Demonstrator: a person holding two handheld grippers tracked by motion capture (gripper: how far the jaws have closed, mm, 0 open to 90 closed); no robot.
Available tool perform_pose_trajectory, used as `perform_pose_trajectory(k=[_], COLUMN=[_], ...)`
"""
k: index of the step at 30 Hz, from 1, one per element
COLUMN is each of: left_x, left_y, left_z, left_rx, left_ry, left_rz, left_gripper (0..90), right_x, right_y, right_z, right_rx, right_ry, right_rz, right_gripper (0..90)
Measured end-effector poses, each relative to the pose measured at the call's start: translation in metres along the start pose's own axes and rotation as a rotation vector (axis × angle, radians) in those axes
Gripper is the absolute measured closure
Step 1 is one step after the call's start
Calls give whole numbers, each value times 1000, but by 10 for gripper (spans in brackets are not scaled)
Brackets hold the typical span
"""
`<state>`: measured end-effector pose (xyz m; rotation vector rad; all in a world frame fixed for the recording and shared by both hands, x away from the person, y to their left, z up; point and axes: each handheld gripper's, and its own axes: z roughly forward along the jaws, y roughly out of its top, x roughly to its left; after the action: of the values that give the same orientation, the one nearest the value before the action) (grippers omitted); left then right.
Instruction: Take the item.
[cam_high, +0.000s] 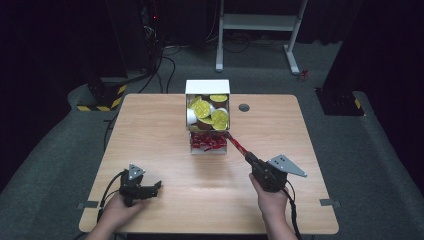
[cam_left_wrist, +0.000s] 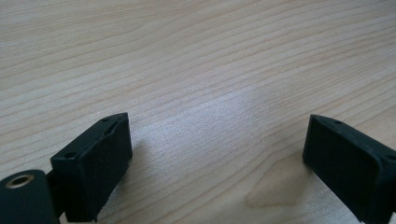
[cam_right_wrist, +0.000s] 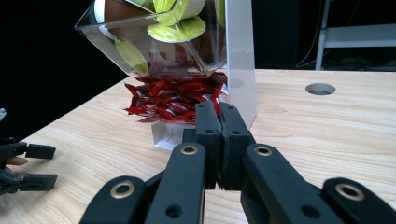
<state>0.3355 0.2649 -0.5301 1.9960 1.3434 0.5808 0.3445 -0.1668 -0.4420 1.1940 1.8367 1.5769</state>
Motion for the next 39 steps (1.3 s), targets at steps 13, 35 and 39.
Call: perform_pose_trajectory(k=[13, 35, 39], left_x=[0, 0, 0], left_y=[0, 0, 0], left_z=[0, 0, 0], left_rx=[0, 4, 4], left_ry=[0, -1, -1], left_rz=[0, 4, 5], left_gripper=[85, 85, 84], right_x=[-11, -34, -38], right_y=[-4, 3, 7], right_z=[-3, 2, 5], right_rx=[3, 41, 46], right_ry=[-43, -148, -162], right_rz=[-3, -44, -47], right_gripper=[890, 889, 889])
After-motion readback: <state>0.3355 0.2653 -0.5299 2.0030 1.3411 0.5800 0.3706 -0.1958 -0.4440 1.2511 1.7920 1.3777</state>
